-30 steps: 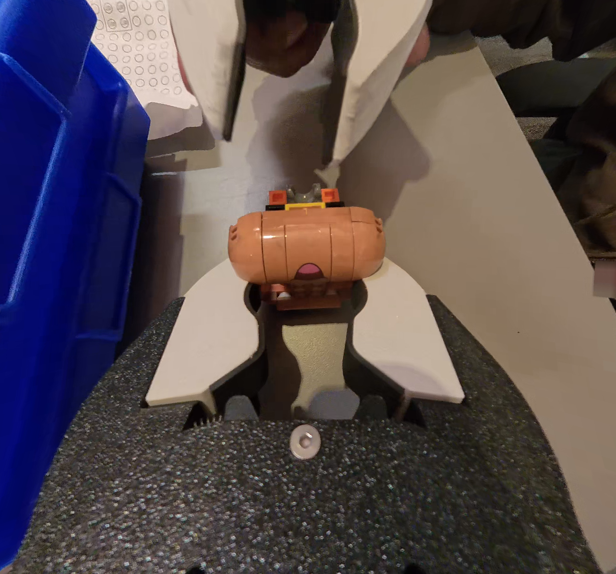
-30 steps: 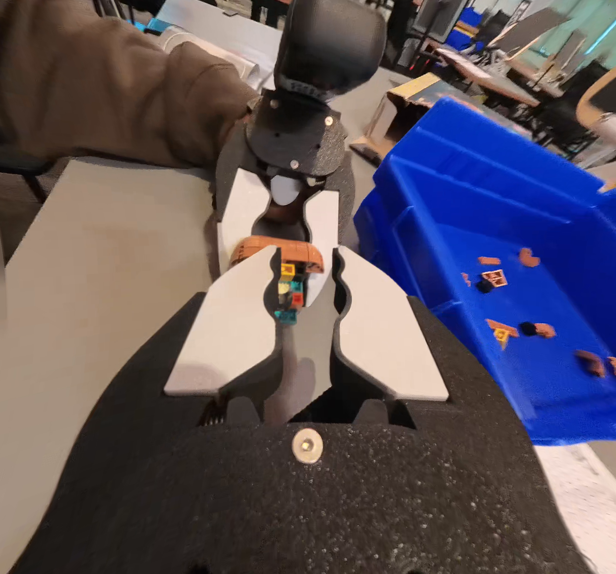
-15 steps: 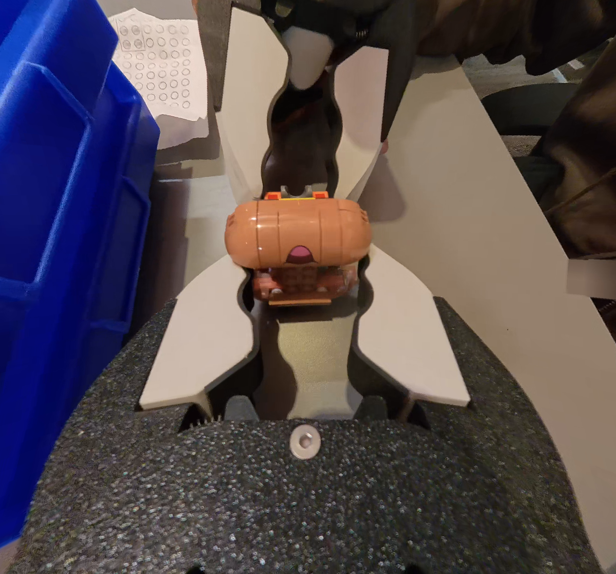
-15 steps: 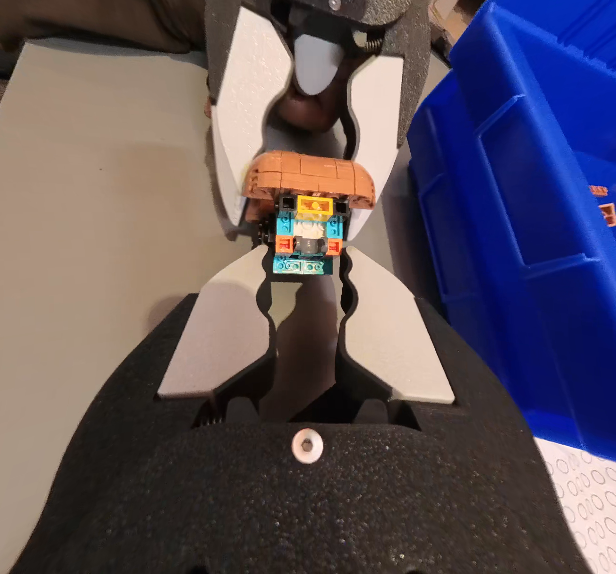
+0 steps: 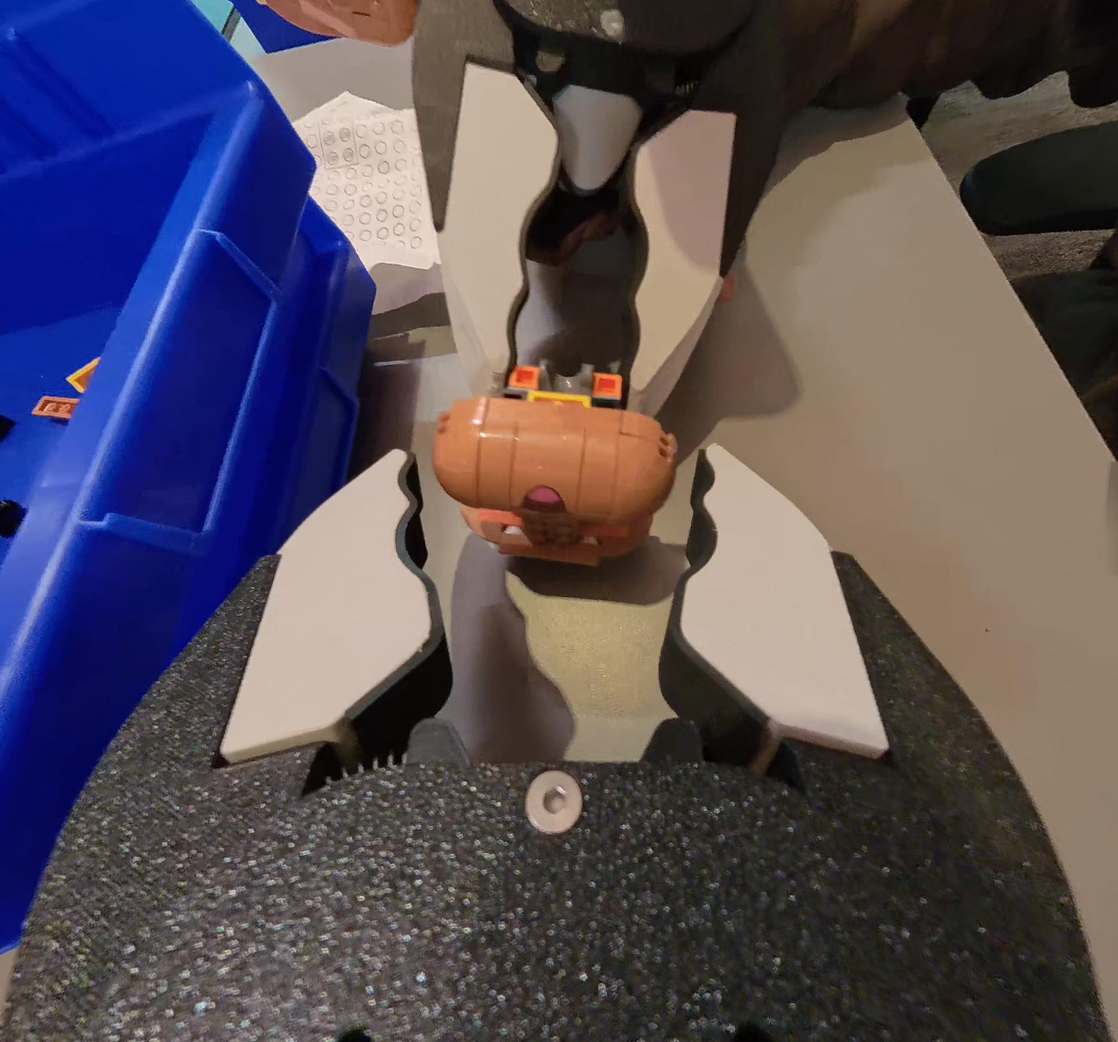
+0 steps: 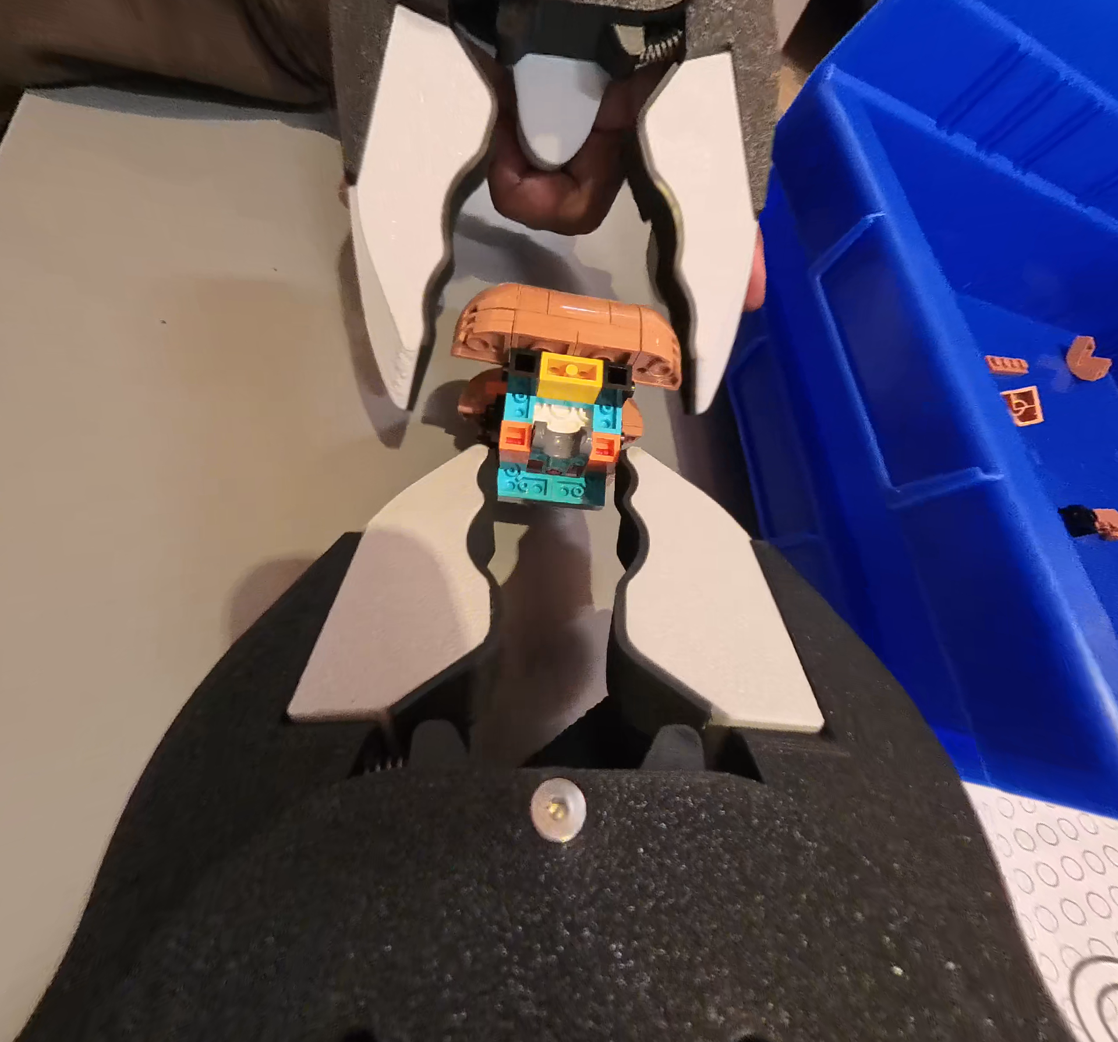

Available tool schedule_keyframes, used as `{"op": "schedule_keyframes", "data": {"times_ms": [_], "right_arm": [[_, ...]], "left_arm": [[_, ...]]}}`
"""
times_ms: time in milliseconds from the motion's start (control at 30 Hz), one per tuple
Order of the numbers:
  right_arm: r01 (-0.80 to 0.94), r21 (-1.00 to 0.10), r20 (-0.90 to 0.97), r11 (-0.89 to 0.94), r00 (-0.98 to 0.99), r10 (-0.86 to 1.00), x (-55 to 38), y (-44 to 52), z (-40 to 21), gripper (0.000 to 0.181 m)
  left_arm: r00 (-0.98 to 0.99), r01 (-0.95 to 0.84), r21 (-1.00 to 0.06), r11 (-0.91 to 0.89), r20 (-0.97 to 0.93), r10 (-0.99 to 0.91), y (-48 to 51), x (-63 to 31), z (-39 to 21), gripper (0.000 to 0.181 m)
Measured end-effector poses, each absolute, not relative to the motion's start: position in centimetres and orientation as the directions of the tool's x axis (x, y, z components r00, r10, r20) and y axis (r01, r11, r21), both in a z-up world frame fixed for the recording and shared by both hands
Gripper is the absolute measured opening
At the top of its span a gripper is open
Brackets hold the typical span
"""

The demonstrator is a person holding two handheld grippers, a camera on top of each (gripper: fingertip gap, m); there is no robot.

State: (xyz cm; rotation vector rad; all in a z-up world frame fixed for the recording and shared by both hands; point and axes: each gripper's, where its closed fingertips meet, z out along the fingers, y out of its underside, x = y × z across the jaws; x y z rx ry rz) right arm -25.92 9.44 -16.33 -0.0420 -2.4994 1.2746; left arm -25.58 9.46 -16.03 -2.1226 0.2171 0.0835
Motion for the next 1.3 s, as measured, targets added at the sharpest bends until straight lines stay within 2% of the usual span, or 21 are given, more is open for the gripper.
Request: {"op": "schedule_keyframes", "data": {"times_ms": [167, 333, 400, 900, 933, 967, 1000, 1300], "right_arm": [[-0.100, -0.780, 0.293, 0.618, -0.931, 0.218, -26.5, 9.3, -16.9, 0.037], [-0.038, -0.797, 0.290, 0.603, -0.899, 0.327, -27.9, 9.9, -16.4, 0.037], [-0.030, -0.799, 0.293, 0.601, -0.892, 0.345, -28.1, 10.0, -16.3, 0.037], [-0.057, -0.817, 0.284, 0.574, -0.906, 0.313, -27.7, 9.7, -15.9, 0.039], [-0.059, -0.819, 0.282, 0.571, -0.907, 0.312, -27.7, 9.7, -15.9, 0.040], [-0.061, -0.821, 0.278, 0.568, -0.911, 0.305, -27.5, 9.6, -16.0, 0.042], [-0.057, -0.820, 0.277, 0.569, -0.910, 0.308, -27.5, 9.5, -16.1, 0.044], [-0.032, -0.799, 0.289, 0.600, -0.896, 0.338, -27.9, 9.7, -16.5, 0.047]], "left_arm": [[0.990, -0.135, -0.846, -0.516, -0.135, -0.039, 9.4, -26.8, -15.4, 0.085], [0.987, -0.078, -0.827, -0.557, -0.143, 0.075, 9.7, -27.9, -15.1, 0.068], [0.984, -0.063, -0.815, -0.576, -0.146, 0.098, 9.6, -28.2, -15.2, 0.066], [0.996, -0.021, -0.788, -0.615, -0.073, 0.060, 8.5, -28.4, -16.8, 0.061], [0.996, -0.012, -0.791, -0.612, -0.062, 0.060, 8.4, -28.4, -16.8, 0.056], [0.996, -0.008, -0.794, -0.608, -0.059, 0.065, 8.4, -28.5, -16.8, 0.041], [0.996, -0.006, -0.798, -0.603, -0.058, 0.067, 8.4, -28.6, -16.8, 0.038], [0.992, -0.015, -0.790, -0.613, -0.090, 0.092, 8.5, -28.9, -16.8, 0.034]]}}
